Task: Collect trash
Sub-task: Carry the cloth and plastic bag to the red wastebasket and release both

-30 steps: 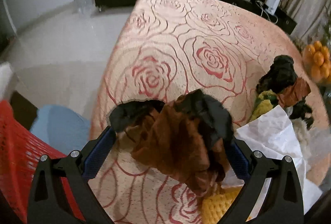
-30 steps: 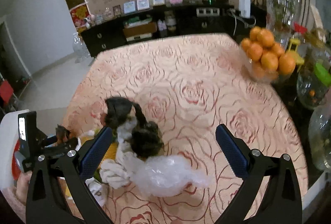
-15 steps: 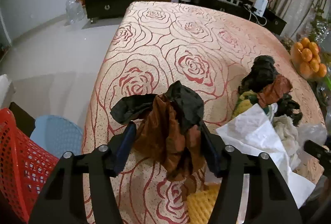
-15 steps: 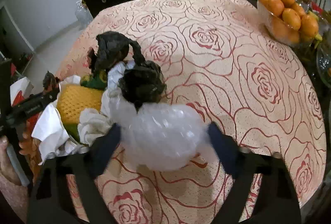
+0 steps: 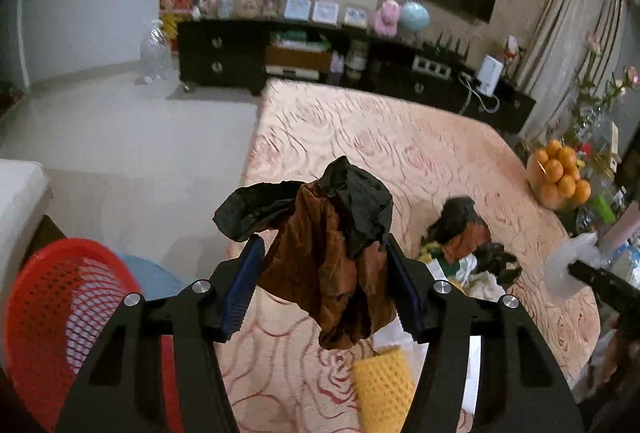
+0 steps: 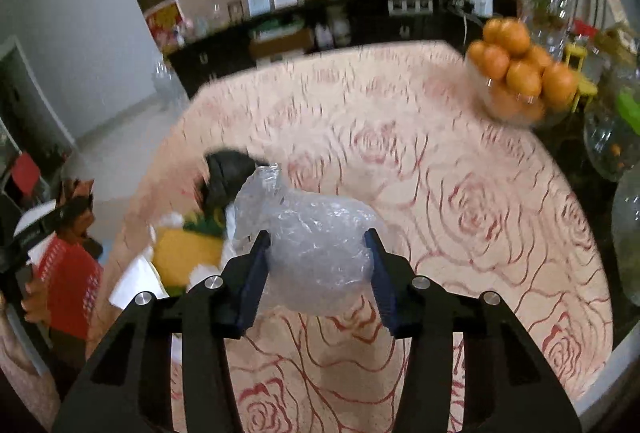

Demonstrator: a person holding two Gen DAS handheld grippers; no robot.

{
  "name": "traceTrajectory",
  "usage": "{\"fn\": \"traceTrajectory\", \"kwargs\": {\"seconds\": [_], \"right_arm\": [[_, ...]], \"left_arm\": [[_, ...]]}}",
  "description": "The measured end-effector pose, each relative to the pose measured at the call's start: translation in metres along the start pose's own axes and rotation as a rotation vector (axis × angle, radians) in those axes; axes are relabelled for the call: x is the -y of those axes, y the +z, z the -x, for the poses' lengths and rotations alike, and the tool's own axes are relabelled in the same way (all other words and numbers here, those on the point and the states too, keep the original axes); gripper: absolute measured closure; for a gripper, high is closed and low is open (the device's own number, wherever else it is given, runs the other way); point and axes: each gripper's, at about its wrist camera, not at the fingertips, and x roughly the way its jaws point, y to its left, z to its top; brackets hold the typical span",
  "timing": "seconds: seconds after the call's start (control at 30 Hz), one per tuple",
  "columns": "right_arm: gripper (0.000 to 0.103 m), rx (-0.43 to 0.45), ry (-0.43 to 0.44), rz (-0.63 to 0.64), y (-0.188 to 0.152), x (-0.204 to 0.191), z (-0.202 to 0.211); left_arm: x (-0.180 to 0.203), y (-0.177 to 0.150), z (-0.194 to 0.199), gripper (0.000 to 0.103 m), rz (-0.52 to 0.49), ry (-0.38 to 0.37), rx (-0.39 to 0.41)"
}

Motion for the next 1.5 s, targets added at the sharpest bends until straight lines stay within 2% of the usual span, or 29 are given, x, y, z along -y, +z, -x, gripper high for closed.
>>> {"fn": "traceTrajectory", "kwargs": {"seconds": [0.13, 0.37, 0.57, 0.7, 0.9, 1.03, 1.17, 1.5], "right_arm": [[0.057, 0.041, 0.018, 0.016, 0.010, -0.014, 0.006], [0.057, 0.089, 0.091, 0.107, 0.020, -0.065, 0.012], [0.057, 0.120, 0.158, 0.211, 0.022, -0.125, 0.015], [0.057, 0.097, 0.230, 0.293, 0.025, -0.175, 0.012], [0.057, 0.077, 0.367, 0.429, 0.030, -0.256, 0.009], [0.057, 0.045, 0.457, 0.461, 0.023, -0.288, -0.010], [0.057, -0.037, 0.488, 0.488, 0.012, -0.314, -0.032], [0.056, -0.134, 0.528, 0.557, -0.025, -0.365, -0.057]], "left_arm": [[-0.008, 0.005, 0.025, 0.046, 0.000, 0.061, 0.053], [-0.038, 0.003, 0.066, 0.045, 0.018, 0.160, 0.113], [-0.087, -0.012, 0.107, 0.046, 0.079, 0.266, 0.128], [-0.117, -0.021, 0.123, 0.045, 0.110, 0.364, 0.136], [-0.154, -0.036, 0.127, 0.045, 0.181, 0.377, 0.120], [-0.174, -0.046, 0.124, 0.045, 0.204, 0.376, 0.078], [-0.185, -0.053, 0.117, 0.045, 0.205, 0.392, 0.044], [-0.195, -0.068, 0.098, 0.043, 0.177, 0.391, -0.059]]}}
